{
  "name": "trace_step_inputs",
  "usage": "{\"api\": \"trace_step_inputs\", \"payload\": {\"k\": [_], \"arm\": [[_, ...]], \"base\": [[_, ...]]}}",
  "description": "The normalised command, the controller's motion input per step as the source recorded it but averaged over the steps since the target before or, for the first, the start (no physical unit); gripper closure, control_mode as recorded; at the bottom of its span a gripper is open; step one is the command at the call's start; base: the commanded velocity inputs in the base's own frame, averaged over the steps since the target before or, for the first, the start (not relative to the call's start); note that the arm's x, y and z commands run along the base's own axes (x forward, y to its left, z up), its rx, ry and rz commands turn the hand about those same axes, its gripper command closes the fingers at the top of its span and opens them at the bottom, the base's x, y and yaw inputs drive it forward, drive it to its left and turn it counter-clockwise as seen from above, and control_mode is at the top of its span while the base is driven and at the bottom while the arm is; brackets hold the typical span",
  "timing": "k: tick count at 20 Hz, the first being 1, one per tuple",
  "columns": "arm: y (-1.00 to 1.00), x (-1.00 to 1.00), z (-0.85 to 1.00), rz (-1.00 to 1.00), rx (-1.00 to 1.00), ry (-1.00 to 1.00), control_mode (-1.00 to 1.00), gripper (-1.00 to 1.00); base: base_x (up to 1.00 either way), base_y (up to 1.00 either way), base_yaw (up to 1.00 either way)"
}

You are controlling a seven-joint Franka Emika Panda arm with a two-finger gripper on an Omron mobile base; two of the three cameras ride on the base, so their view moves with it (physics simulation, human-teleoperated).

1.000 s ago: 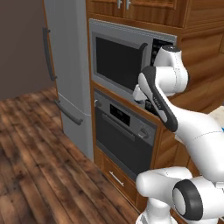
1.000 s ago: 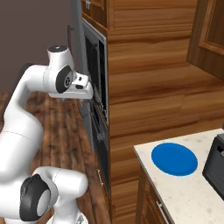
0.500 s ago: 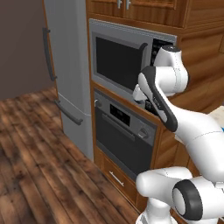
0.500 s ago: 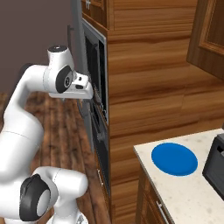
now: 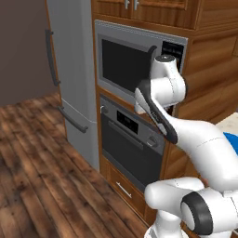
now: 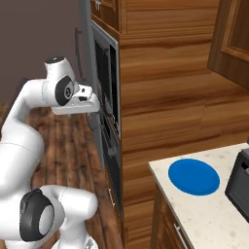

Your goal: Take the baked cake out of the oven and place it on the plate for cooling. Then close the oven door.

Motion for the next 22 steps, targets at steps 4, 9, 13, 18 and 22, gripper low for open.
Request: {"api": "trace_step_inputs", "payload": {"k": [4, 9, 13, 18, 22], "arm": [[1.0, 0.92, -1.0, 0.0, -0.59, 0.05, -1.0, -1.0], [0.55, 1.0, -0.99, 0.0, -0.49, 0.04, -1.0, -1.0], [0.18, 0.7, -0.92, 0.0, -0.29, 0.0, -1.0, -1.0], [0.0, 0.33, -0.84, 0.0, -0.22, 0.0, -1.0, -1.0], [-0.06, 0.56, -0.34, 0.0, -0.07, 0.0, -1.0, -1.0]], "base": [[0.0, 0.0, 0.0], [0.0, 0.0, 0.0], [0.0, 0.0, 0.0], [0.0, 0.0, 0.0], [0.0, 0.0, 0.0]]}}
